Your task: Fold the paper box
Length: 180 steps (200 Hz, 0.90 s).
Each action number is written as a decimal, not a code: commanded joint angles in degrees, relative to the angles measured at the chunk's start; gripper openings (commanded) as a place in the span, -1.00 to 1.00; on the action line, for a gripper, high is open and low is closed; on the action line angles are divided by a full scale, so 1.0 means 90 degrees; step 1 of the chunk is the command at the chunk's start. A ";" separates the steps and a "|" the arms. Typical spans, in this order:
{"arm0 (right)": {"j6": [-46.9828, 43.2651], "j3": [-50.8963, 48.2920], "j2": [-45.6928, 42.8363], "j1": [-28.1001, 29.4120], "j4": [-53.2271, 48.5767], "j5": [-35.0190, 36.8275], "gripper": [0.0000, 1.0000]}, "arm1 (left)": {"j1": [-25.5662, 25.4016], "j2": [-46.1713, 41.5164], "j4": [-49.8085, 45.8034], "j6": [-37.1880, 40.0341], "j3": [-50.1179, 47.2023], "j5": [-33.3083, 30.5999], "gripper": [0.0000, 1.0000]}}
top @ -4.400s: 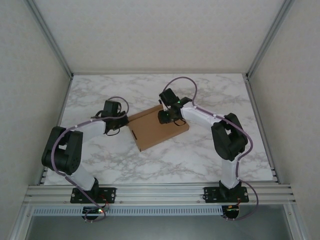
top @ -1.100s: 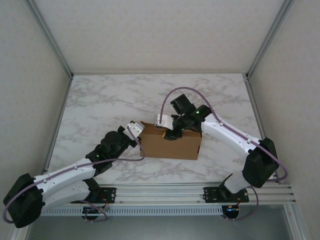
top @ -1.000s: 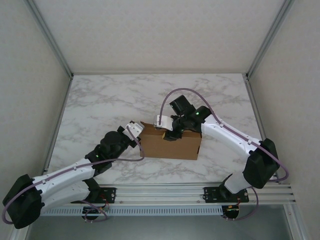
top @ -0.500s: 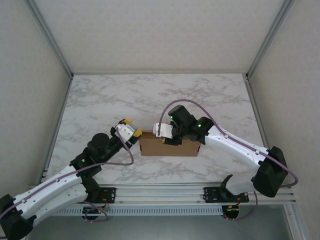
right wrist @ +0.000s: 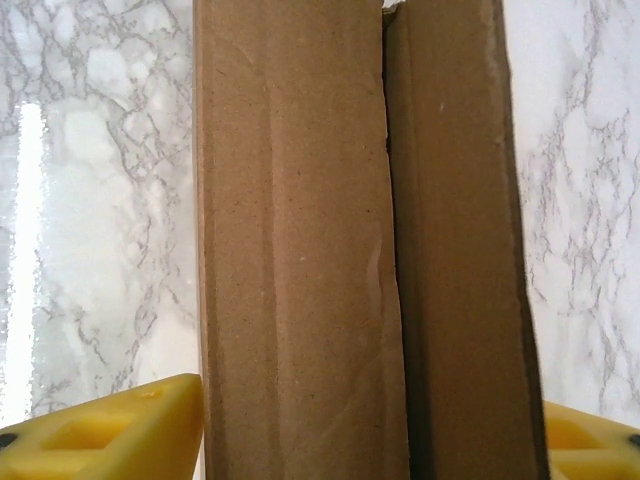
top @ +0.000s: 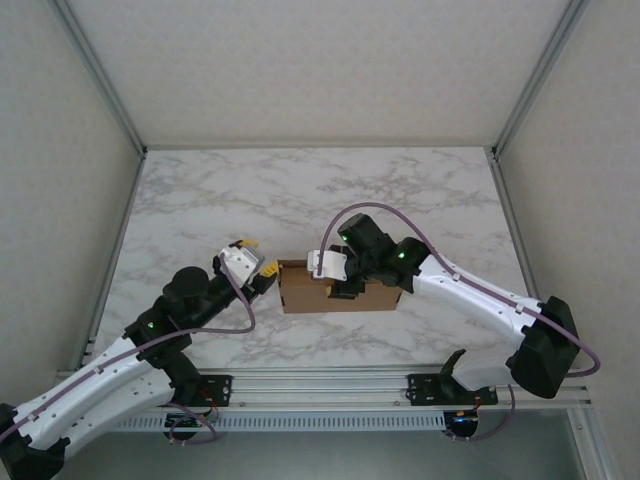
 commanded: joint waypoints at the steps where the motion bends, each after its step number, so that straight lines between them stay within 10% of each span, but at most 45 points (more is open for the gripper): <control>1: -0.0073 -0.0029 -0.0128 0.0061 -0.0360 -0.0139 0.26 | -0.0020 0.0047 -0.0324 -0.0261 0.0366 -0.0104 0.17; 62: -0.0045 -0.0118 -0.0088 0.0062 -0.0219 -0.0159 0.17 | 0.0384 0.1474 -0.2124 -0.1055 0.1582 0.0672 0.07; 180: 0.0047 -0.0216 -0.0169 0.0062 -0.0208 -0.0192 0.11 | 0.1096 0.2292 -0.2364 -0.1496 0.1958 0.2642 -0.22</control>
